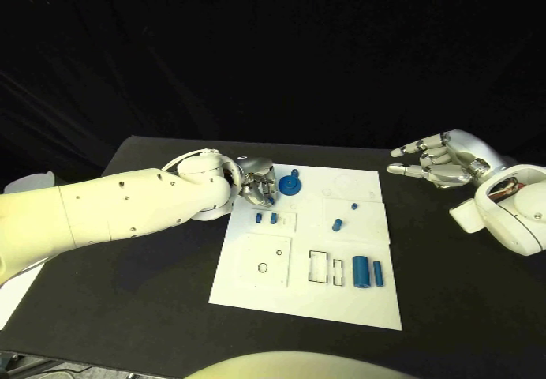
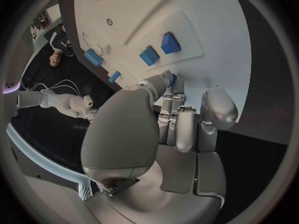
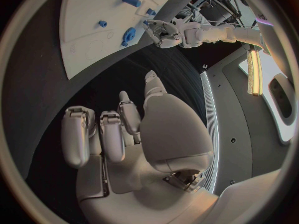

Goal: Assemble the parts on the task board

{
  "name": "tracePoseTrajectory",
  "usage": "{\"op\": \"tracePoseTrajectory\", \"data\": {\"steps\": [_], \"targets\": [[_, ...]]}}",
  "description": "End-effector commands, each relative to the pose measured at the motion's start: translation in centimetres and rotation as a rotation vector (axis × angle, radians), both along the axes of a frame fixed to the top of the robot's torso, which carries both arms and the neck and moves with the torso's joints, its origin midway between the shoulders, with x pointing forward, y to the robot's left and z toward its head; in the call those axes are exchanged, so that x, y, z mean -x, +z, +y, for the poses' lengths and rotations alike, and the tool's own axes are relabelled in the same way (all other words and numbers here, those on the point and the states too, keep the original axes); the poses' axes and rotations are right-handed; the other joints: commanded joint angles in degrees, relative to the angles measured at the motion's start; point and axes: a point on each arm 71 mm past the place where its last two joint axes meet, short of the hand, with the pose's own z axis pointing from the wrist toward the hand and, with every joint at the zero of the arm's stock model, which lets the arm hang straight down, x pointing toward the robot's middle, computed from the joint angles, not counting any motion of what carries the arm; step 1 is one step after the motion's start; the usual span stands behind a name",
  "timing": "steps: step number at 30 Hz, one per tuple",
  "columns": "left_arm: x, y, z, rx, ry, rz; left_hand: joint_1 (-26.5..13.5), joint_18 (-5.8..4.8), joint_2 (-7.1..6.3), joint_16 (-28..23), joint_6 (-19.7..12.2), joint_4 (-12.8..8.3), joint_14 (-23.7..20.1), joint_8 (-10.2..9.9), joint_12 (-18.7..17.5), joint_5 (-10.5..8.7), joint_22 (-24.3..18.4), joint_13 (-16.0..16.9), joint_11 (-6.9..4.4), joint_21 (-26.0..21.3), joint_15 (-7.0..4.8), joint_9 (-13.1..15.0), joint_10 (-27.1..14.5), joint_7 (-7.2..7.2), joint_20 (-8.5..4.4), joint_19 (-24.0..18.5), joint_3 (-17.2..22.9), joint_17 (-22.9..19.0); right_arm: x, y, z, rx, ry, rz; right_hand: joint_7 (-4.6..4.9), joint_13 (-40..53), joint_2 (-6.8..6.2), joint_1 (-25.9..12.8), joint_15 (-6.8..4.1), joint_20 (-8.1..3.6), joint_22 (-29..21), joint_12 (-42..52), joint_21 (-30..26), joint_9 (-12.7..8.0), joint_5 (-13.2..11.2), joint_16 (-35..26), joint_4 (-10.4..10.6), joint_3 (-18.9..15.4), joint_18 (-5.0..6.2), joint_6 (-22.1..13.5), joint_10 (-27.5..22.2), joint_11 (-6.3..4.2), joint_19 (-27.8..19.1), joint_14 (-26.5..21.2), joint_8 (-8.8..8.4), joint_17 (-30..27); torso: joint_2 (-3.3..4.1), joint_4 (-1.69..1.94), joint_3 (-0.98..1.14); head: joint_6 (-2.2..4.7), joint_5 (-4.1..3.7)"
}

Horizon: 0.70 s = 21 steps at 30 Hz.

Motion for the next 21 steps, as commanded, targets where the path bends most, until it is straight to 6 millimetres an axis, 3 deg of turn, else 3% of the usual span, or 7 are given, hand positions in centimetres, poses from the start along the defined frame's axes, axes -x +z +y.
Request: {"op": "tracePoseTrajectory", "data": {"steps": [1, 7, 14, 21], "targets": [[0.17, -0.27, -0.21, -0.016, -0.016, 0.023, -0.5, -0.52, 0.07, 0.4, 0.4, -0.4, 2.5, -0.4, -0.3, -0.27, 0.2, 0.1, 0.01, 0.3, -0.43, 0.0, 0.7, -0.05, -0.5, 1.0, 0.0, 0.0, 0.05, -0.04, 0.13, 0.004, 0.015, -0.001, 0.04, 0.1, 0.31, -0.1, -0.4, 0.03, 0.0, -0.2, -0.3, 0.1, 0.3, -0.3, 0.0, -0.4, 0.78, 0.5, -0.1, -0.19, -0.2, 5.3, -0.02, 12.0, -0.01, 0.03, 0.0, -0.02, 0.03], [0.17, -0.32, -0.2, -0.019, -0.013, 0.026, -0.6, -0.51, -0.01, 0.4, 0.4, -0.5, 2.5, -0.5, -0.5, -0.32, 0.2, 0.1, 0.01, 0.2, -0.43, -0.1, 0.7, -0.05, -0.52, 1.0, -0.1, 0.0, 0.04, -0.04, 0.14, 0.004, 0.015, -0.001, 0.04, 0.1, 0.31, -0.1, -0.4, 0.03, 0.0, -0.2, -0.3, 0.1, 0.3, -0.3, 0.0, -0.4, 0.78, 0.5, -0.1, -0.19, -0.2, 5.3, -0.02, 12.0, -0.02, 0.04, -0.01, 0.02, 0.05], [0.16, -0.43, -0.17, -0.031, -0.005, 0.037, -2.2, -0.56, -1.09, 0.4, -4.1, -0.4, 2.3, -3.8, -3.5, -0.41, 0.0, -0.6, 1.2, -0.2, 0.45, -1.7, -2.4, 0.82, 0.02, 0.7, 0.0, -0.4, 0.04, -0.05, 0.15, 0.004, 0.015, -0.001, 0.04, 0.1, 0.31, -0.1, -0.4, 0.03, 0.0, -0.2, -0.3, 0.1, 0.3, -0.3, 0.0, -0.4, 0.78, 0.5, -0.1, -0.19, -0.2, 5.3, -0.02, 12.0, 0.01, 0.0, -0.01, 0.03, 0.09], [0.12, -0.51, -0.07, -0.04, 0.005, 0.044, -3.1, -0.36, -1.77, 0.1, -5.9, -0.2, 2.1, -4.2, -4.6, -0.35, -0.9, -0.8, 1.77, -1.3, 0.89, -2.5, -4.3, 1.22, 0.44, 0.4, -0.2, -1.3, 0.05, -0.06, 0.15, 0.004, 0.015, 0.001, 0.04, 0.1, 0.31, -0.1, -0.4, 0.03, 0.0, -0.2, -0.3, 0.1, 0.3, -0.3, 0.0, -0.4, 0.78, 0.5, -0.1, -0.19, -0.2, 5.3, -0.02, 12.0, 0.01, 0.0, 0.02, 0.04, 0.09]]}}
